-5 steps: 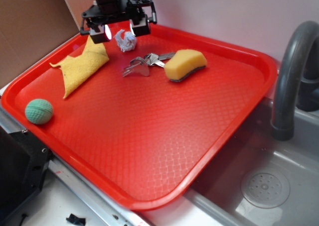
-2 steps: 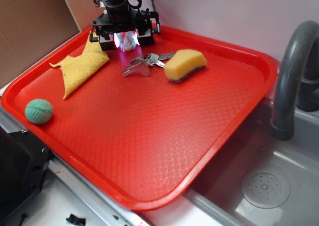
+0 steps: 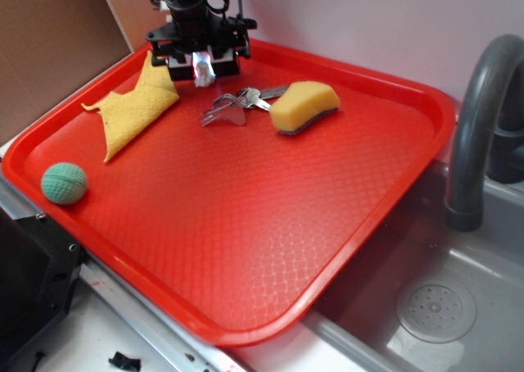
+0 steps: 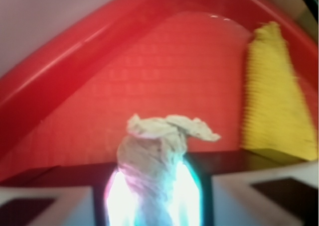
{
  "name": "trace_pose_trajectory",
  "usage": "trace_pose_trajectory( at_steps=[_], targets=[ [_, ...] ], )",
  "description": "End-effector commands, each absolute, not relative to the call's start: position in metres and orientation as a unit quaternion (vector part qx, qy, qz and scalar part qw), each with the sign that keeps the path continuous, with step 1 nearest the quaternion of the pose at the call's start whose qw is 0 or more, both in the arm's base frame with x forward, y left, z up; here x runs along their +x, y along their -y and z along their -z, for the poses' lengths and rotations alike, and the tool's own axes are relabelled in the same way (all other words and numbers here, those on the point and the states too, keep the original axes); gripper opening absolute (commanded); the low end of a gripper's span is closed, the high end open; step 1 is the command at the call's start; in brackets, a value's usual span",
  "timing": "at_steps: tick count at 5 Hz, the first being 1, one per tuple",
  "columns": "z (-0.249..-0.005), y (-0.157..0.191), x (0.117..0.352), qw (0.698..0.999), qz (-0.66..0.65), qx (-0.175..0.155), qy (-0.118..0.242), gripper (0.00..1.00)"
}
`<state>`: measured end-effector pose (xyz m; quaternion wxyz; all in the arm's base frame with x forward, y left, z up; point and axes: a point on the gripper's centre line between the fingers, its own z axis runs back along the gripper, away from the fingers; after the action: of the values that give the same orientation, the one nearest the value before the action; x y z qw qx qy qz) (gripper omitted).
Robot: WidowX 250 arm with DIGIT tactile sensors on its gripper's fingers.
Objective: Grab the white paper.
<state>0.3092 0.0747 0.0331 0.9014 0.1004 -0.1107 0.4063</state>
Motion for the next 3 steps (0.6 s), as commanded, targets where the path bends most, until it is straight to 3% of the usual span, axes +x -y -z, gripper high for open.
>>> trace_pose_trajectory(
  at_steps=[1,2,3],
  targets=[
    [-0.124,-0.038,0.303,0.969,-0.235,0.063,0.053,0.00],
    [-0.154,0.003,0.267,0.987,-0.157,0.004,0.038,0.00],
    [-0.180,0.030,0.234,0.992,-0.117,-0.020,0.041,0.00]
  ],
)
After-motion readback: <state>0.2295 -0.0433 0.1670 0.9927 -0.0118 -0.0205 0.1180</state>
